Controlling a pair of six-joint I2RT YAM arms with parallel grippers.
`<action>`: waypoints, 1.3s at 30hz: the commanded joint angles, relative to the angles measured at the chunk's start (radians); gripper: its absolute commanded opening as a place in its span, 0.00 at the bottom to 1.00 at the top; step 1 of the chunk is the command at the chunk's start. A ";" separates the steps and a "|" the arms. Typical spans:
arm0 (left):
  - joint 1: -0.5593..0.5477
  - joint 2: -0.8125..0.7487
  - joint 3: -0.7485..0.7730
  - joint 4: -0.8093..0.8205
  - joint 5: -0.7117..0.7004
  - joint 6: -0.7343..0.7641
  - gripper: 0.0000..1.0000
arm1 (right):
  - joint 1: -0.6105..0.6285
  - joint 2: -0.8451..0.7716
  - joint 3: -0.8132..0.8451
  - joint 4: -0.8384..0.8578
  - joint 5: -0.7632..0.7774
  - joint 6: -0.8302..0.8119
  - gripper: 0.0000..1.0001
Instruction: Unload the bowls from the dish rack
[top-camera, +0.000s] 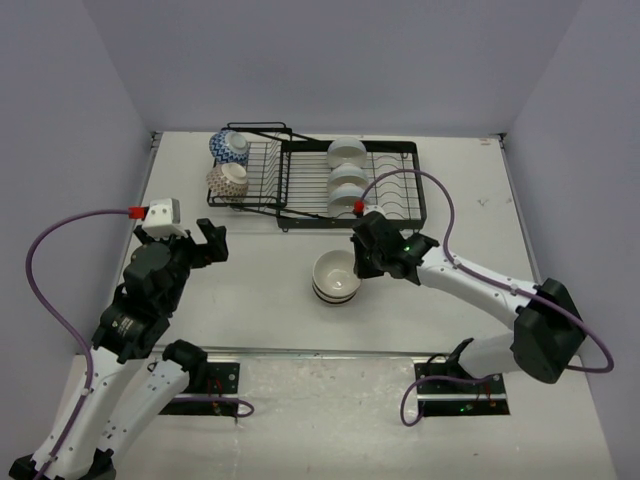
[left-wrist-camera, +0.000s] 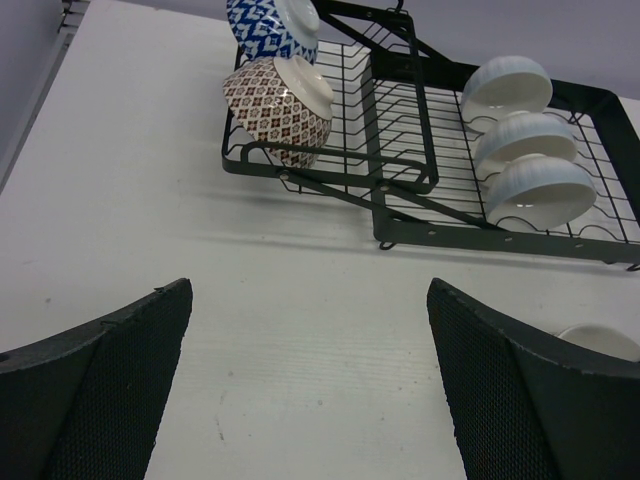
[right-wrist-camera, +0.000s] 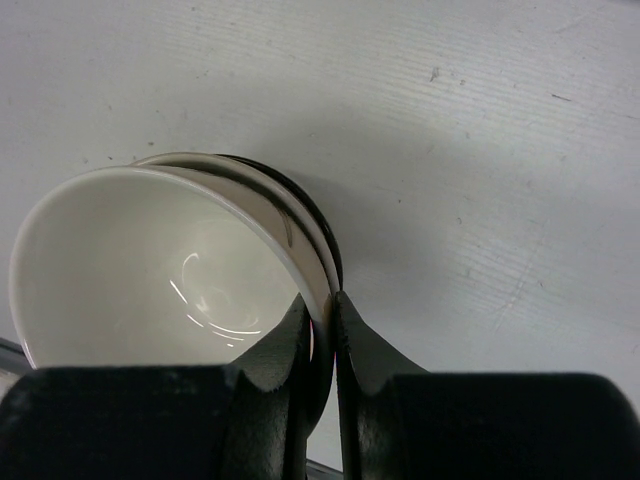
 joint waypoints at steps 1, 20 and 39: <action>0.005 0.002 -0.002 0.034 0.009 0.019 1.00 | -0.011 -0.045 0.001 0.058 0.018 0.013 0.03; 0.005 0.001 -0.002 0.034 0.009 0.021 1.00 | -0.014 -0.025 -0.011 0.127 -0.079 0.013 0.10; 0.005 0.004 -0.002 0.036 0.012 0.021 1.00 | -0.016 -0.091 -0.008 0.055 0.016 0.006 0.38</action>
